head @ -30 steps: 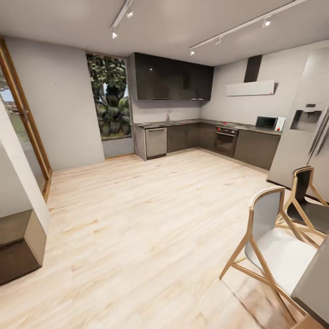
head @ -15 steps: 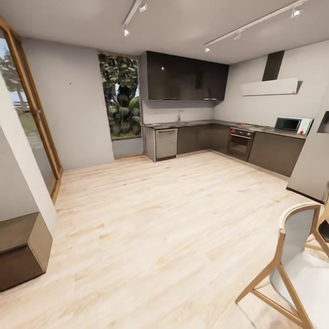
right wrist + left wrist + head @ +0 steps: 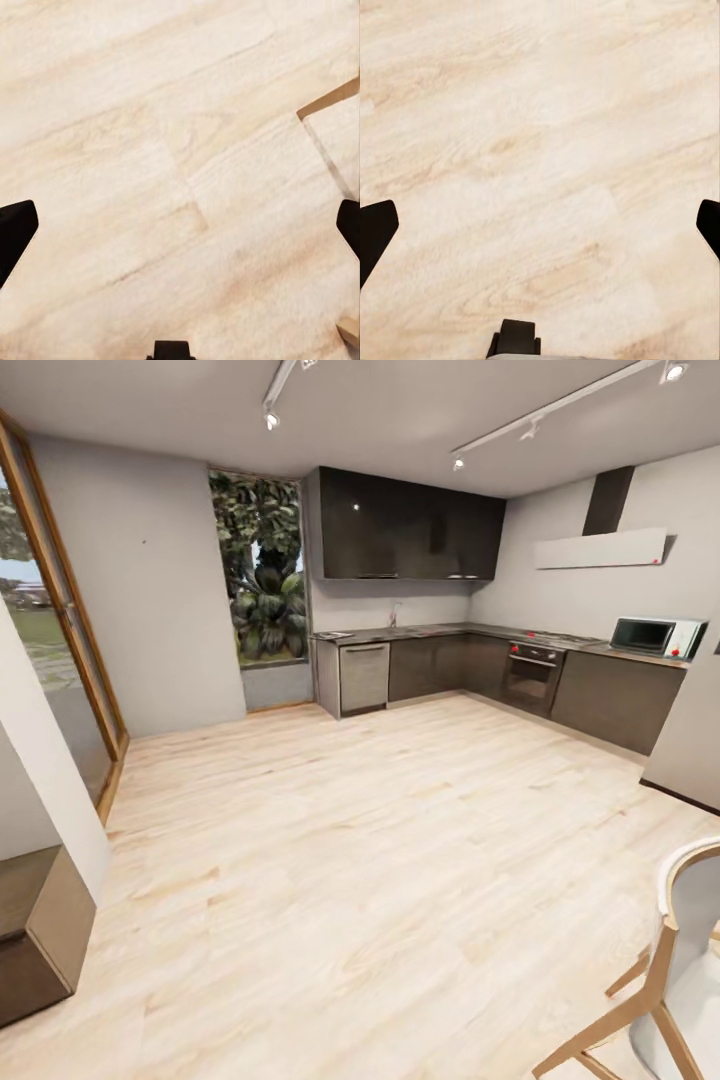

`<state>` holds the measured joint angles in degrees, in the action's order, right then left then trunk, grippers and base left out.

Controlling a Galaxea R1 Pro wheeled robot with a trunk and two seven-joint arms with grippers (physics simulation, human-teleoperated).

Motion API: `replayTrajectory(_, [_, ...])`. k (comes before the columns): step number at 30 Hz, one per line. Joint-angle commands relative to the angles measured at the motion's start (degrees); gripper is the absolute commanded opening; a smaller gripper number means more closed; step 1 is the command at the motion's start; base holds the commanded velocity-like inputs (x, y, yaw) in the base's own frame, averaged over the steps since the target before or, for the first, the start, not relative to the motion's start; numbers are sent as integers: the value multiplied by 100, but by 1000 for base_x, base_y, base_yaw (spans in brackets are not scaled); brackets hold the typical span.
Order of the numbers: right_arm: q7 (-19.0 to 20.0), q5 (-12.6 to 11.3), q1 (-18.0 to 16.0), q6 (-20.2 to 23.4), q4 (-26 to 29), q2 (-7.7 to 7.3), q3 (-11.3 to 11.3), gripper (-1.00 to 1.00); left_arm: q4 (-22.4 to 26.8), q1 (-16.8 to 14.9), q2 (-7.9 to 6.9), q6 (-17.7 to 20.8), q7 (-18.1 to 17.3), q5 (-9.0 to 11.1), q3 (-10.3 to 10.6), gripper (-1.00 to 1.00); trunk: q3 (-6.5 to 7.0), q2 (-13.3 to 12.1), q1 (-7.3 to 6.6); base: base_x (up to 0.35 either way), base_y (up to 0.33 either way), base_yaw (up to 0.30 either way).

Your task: Pick up the poster from the kitchen countertop and hang it on one of the wall nails in the kitchen.

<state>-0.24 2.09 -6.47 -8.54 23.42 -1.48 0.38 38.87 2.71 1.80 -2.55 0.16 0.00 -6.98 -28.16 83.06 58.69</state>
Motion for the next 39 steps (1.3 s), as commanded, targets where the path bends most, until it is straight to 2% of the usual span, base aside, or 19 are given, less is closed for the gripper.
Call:
replayTrajectory(1, [-2,21,-3,-16,-4,-1,4,100,6,1,5,-9,2,0,-14,100,-5,2,4,339,0,0])
replayTrajectory(25, [-2,25,-3,-16,-4,-1,2,100,6,1,5,-9,-5,0,-23,100,-5,2,4,339,1,0])
replayTrajectory(39, [-2,29,-3,-16,-4,-1,-2,100,6,1,2,-9,-7,0,-23,100,-5,2,4,339,60,0])
